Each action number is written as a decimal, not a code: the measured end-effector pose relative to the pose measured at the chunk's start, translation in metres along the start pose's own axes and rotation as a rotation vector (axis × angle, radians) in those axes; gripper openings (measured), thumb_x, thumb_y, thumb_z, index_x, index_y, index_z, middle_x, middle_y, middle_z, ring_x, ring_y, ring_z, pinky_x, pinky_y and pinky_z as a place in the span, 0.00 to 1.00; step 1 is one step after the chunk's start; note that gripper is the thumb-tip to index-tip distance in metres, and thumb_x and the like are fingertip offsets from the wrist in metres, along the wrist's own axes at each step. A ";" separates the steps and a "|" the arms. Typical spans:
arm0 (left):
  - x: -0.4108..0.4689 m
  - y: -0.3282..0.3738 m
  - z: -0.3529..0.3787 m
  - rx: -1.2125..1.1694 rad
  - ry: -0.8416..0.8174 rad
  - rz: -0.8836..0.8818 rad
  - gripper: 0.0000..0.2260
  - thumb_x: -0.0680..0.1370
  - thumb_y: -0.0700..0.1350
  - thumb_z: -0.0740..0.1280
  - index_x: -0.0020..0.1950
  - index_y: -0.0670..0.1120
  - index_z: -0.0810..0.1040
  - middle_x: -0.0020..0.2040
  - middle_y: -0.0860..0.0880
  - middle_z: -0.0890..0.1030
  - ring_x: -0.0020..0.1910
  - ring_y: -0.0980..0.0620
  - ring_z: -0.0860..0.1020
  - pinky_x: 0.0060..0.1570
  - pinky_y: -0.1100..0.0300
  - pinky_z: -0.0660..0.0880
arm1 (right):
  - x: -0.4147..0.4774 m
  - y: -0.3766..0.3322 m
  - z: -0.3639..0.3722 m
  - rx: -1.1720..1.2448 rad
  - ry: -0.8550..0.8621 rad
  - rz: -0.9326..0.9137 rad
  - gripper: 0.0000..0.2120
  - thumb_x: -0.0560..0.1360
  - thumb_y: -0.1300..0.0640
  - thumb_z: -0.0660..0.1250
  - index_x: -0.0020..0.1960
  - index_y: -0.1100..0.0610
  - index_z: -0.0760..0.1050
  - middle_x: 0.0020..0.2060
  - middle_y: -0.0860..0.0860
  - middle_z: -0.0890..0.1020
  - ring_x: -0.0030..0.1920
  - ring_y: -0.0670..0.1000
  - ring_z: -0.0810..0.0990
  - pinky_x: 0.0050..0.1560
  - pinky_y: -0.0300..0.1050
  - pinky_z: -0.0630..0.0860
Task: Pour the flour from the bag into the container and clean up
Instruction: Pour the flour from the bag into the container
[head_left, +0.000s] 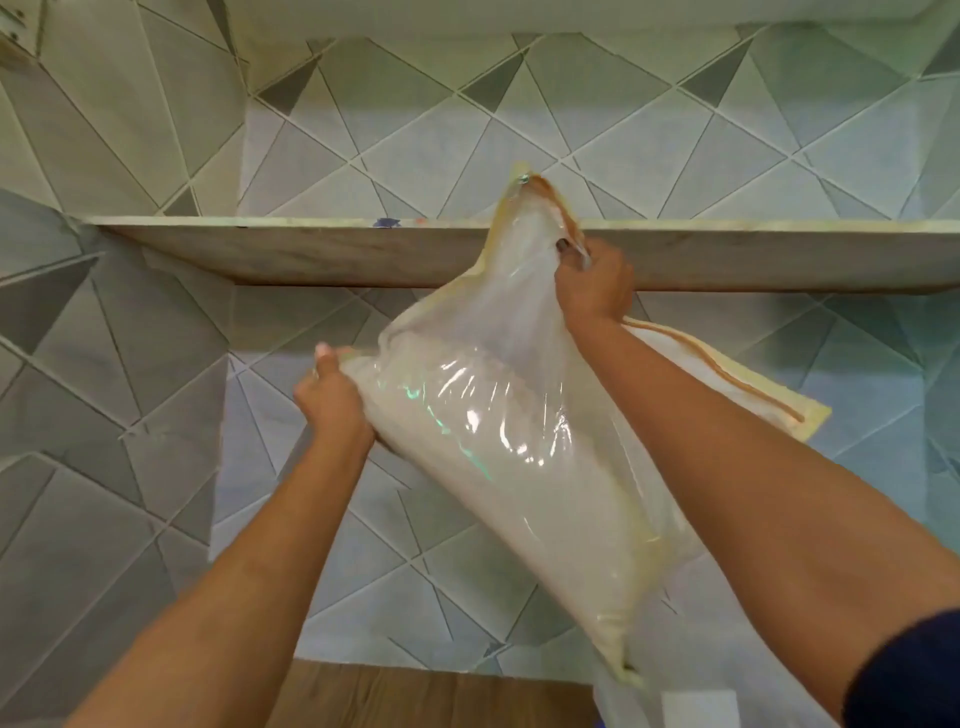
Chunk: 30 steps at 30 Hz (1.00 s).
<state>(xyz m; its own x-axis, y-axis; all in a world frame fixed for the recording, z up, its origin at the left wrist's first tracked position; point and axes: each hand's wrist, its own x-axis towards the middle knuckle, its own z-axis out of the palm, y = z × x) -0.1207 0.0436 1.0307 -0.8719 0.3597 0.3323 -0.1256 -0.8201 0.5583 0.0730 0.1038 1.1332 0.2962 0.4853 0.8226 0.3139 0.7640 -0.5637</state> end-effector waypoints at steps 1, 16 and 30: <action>0.002 0.006 0.013 0.004 -0.015 0.045 0.15 0.82 0.45 0.59 0.35 0.46 0.73 0.35 0.49 0.75 0.33 0.56 0.74 0.33 0.65 0.75 | 0.003 0.006 -0.009 0.028 0.024 0.034 0.14 0.76 0.51 0.63 0.52 0.60 0.79 0.49 0.60 0.82 0.52 0.61 0.79 0.47 0.49 0.73; -0.012 -0.013 0.105 0.187 -0.241 0.228 0.16 0.81 0.46 0.59 0.34 0.45 0.73 0.32 0.53 0.74 0.32 0.59 0.73 0.41 0.62 0.72 | -0.019 0.105 -0.084 0.185 0.107 0.394 0.11 0.77 0.50 0.64 0.43 0.57 0.76 0.34 0.50 0.75 0.40 0.52 0.74 0.42 0.41 0.70; -0.049 -0.050 0.126 0.293 -0.393 0.304 0.19 0.81 0.44 0.59 0.30 0.52 0.72 0.30 0.54 0.74 0.23 0.69 0.74 0.34 0.71 0.70 | -0.038 0.170 -0.142 0.246 -0.041 0.570 0.07 0.74 0.52 0.68 0.45 0.56 0.77 0.45 0.56 0.81 0.48 0.59 0.81 0.54 0.52 0.79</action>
<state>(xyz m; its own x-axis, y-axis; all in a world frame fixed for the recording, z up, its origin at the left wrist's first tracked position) -0.0123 0.1230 1.0822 -0.5999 0.3114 0.7370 0.2884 -0.7751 0.5622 0.2435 0.1545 0.9952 0.3193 0.8578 0.4027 -0.1014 0.4534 -0.8855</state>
